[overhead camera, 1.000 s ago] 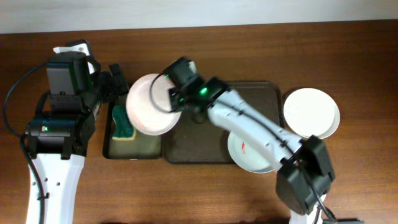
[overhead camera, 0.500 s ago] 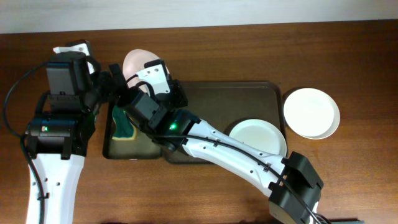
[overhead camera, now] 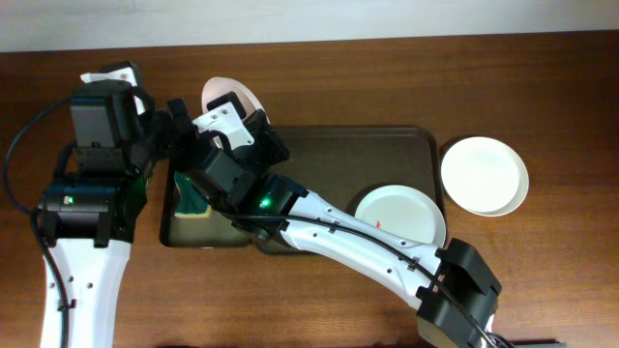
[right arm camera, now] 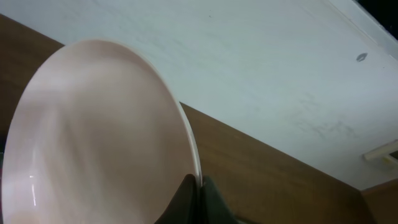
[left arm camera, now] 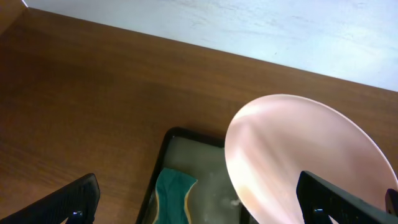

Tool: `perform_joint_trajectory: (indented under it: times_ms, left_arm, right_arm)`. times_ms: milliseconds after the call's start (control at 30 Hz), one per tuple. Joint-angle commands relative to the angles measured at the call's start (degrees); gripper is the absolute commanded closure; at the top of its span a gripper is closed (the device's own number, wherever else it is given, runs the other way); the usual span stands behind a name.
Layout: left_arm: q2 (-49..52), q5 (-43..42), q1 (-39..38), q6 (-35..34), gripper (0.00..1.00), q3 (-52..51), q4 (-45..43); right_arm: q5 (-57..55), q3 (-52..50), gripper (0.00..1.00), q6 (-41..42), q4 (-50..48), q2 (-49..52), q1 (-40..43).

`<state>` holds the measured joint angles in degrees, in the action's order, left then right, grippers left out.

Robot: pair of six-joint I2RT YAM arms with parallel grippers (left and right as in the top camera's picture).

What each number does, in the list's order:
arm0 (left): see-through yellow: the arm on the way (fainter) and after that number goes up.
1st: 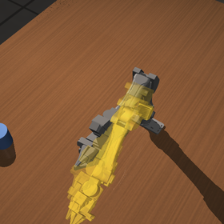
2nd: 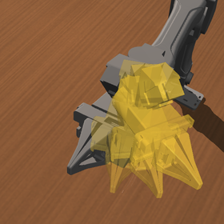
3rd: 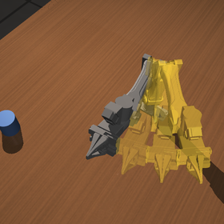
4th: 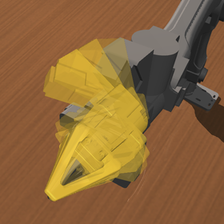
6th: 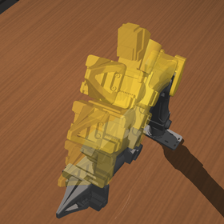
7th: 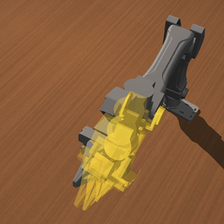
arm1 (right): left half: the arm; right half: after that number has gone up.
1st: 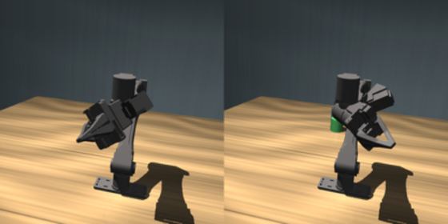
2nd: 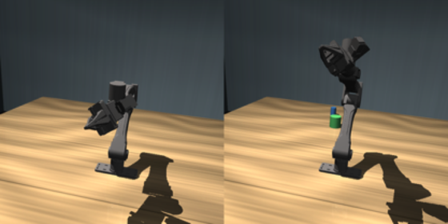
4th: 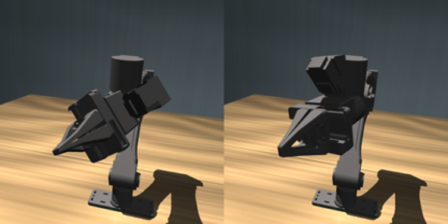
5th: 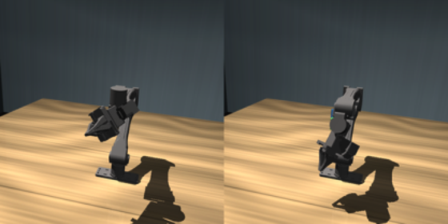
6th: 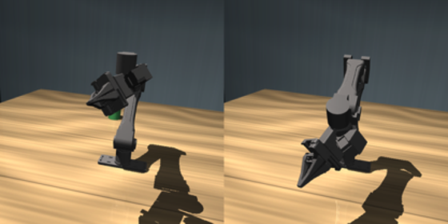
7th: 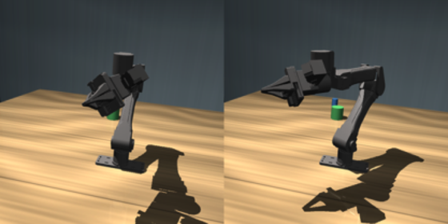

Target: Clean dirty plates on tray and stack at the side

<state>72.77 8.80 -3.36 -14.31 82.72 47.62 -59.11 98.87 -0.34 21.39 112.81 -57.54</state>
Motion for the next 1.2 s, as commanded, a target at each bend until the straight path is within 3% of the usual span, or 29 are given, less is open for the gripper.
perform_joint_trajectory:
  times_ms: [0, 333, 433, 700, 833, 933, 1167]
  left_arm:
    - [-0.7, -0.4, 0.2, 0.7, 0.01, -0.1, 0.0]
    - [-0.7, -0.4, 0.2, 0.7, 0.01, -0.1, 0.0]
    - [-0.7, -0.4, 0.2, 0.7, 0.0, -0.1, 0.0]
    - [-0.7, -0.4, 0.2, 0.7, 0.0, -0.1, 0.0]
    - [-0.7, -0.4, 0.2, 0.7, 0.01, -0.1, 0.0]
    - [-0.7, -0.4, 0.2, 0.7, 0.01, -0.1, 0.0]
    - [-0.7, -0.4, 0.2, 0.7, 0.0, -0.1, 0.0]
  right_arm:
    - [-1.5, 1.0, 0.96, -0.9, -0.3, -1.9, -0.7]
    - [5.1, 1.0, 0.96, -0.5, 2.6, -1.9, -0.7]
    - [6.6, 0.7, 0.96, 7.8, 7.5, -1.9, 0.2]
    - [45.4, 0.7, 0.96, 19.7, 16.5, -1.9, 8.5]
    - [71.8, 0.7, 0.96, 20.6, 16.6, -1.9, 18.4]
    - [85.1, 0.7, 0.96, 20.9, 19.2, -1.9, 27.9]
    - [88.9, 0.7, 0.96, 17.6, 38.6, -1.9, 54.3]
